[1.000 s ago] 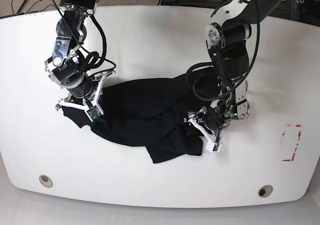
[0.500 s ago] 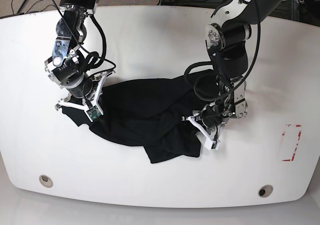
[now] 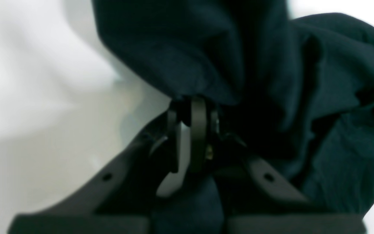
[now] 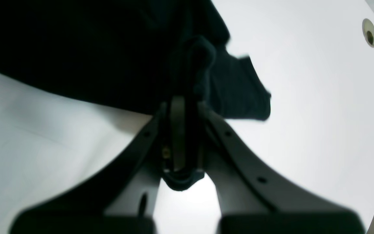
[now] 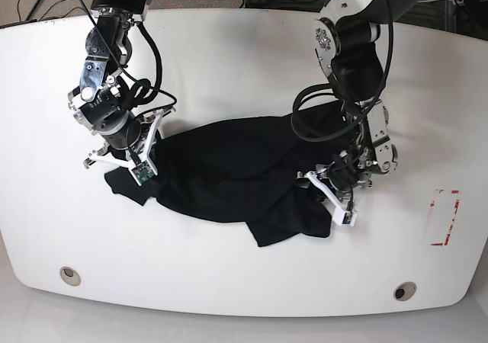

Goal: Layout the t-shirt on the table in an organized manner, then fold the t-shirt properly
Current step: 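Pull the grasped fold away from the right gripper, stretching the shirt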

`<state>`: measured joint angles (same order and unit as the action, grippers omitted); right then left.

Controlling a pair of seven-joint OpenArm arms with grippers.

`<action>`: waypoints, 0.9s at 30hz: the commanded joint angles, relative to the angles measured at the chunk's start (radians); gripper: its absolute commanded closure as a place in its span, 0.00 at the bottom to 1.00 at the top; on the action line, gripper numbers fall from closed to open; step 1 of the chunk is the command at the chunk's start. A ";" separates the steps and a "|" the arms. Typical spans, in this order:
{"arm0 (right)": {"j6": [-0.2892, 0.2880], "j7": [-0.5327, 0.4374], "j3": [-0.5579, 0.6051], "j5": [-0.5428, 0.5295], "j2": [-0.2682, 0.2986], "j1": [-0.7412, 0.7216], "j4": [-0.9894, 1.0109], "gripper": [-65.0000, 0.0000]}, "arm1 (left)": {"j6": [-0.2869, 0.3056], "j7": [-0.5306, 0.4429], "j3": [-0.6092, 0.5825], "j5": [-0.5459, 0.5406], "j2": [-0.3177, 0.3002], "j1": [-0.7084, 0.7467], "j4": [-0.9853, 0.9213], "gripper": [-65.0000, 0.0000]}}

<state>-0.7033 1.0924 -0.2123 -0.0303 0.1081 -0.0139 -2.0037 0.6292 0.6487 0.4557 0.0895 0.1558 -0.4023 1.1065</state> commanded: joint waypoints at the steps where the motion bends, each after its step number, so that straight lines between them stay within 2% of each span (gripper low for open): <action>1: 0.005 -0.021 -0.003 -0.006 0.009 -0.018 -0.019 1.00 | 0.031 0.035 -0.004 -0.021 0.001 0.010 0.136 0.98; 7: 0.005 -0.021 -0.003 -0.004 0.011 -0.022 -0.019 1.00 | 0.067 0.170 -0.002 -0.021 -0.006 0.113 0.401 0.98; 11: 0.005 -0.021 -0.003 -0.004 0.012 -0.024 -0.019 1.00 | 0.069 0.244 -0.001 -0.021 -0.037 0.205 0.590 0.98; 18: 0.005 -0.021 0.001 -0.004 0.012 -0.024 -0.018 1.00 | 0.069 0.277 -0.001 -0.021 -0.109 0.389 0.794 0.98; 27: 0.005 -0.022 0.003 -0.010 0.012 -0.024 -0.016 1.00 | 0.069 0.277 0.002 -0.021 -0.192 0.550 0.843 0.96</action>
<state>-0.7002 1.0924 -0.2077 -0.0326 0.1116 -0.0193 -2.0037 0.7025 0.9470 0.4557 0.0792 -0.0154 0.1490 1.9255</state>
